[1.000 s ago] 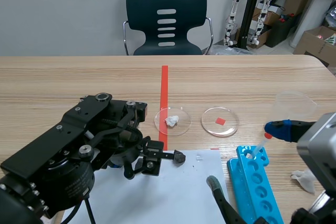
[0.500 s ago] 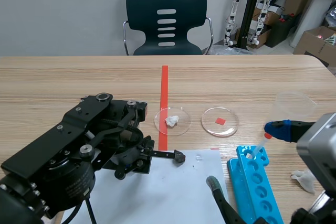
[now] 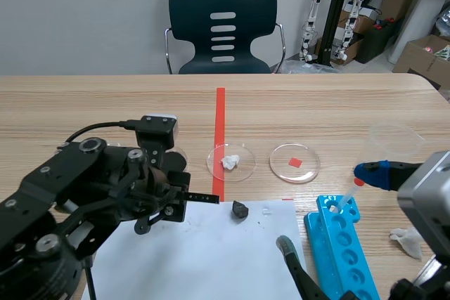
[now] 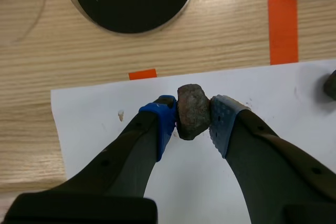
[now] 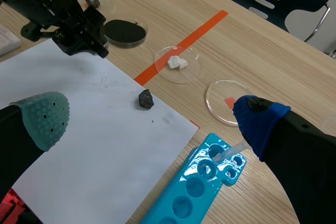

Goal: Pick up the middle mineral with the left hand

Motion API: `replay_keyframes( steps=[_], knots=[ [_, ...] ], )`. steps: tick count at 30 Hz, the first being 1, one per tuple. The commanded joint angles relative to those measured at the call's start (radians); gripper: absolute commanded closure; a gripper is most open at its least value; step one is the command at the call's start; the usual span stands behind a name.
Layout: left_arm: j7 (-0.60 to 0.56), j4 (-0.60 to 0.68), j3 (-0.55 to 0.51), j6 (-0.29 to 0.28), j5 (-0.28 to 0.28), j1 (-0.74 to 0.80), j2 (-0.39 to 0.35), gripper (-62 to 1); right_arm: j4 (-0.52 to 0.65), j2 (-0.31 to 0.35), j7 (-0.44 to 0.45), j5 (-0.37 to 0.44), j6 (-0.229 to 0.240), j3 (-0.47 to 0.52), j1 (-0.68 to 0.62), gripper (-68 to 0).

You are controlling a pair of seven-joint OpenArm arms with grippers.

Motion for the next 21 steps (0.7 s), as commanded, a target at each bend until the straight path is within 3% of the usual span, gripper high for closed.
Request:
replay_keyframes(
  steps=[1, 5, 8, 11, 15, 21],
  knots=[
    [-0.056, 0.051, -0.004, 0.005, -0.014, 0.029, -0.025, -10.4, 0.01, 0.01, 0.018, 0.011, 0.0, 0.004, 0.007, -67.9],
    [-0.201, 0.149, -0.004, 0.004, -0.085, 0.098, -0.092, -10.4, 0.01, 0.01, 0.018, 0.011, 0.0, 0.004, 0.007, -67.9],
    [-0.3, 0.219, -0.011, 0.001, -0.085, 0.161, -0.152, -10.4, 0.01, 0.01, 0.018, 0.011, 0.0, 0.004, 0.007, -67.9],
    [-0.392, 0.262, -0.051, -0.041, -0.11, 0.225, -0.183, -10.4, 0.01, 0.01, 0.018, 0.011, 0.0, 0.004, 0.007, -67.9],
    [-0.545, 0.293, -0.144, -0.193, -0.153, 0.325, -0.196, -10.4, 0.01, 0.01, 0.018, 0.011, 0.0, 0.004, 0.007, -67.9],
    [-0.737, 0.323, -0.281, -0.432, -0.152, 0.451, -0.199, -10.4, 0.01, 0.01, 0.018, 0.011, 0.0, 0.004, 0.007, -67.9]
  ],
)
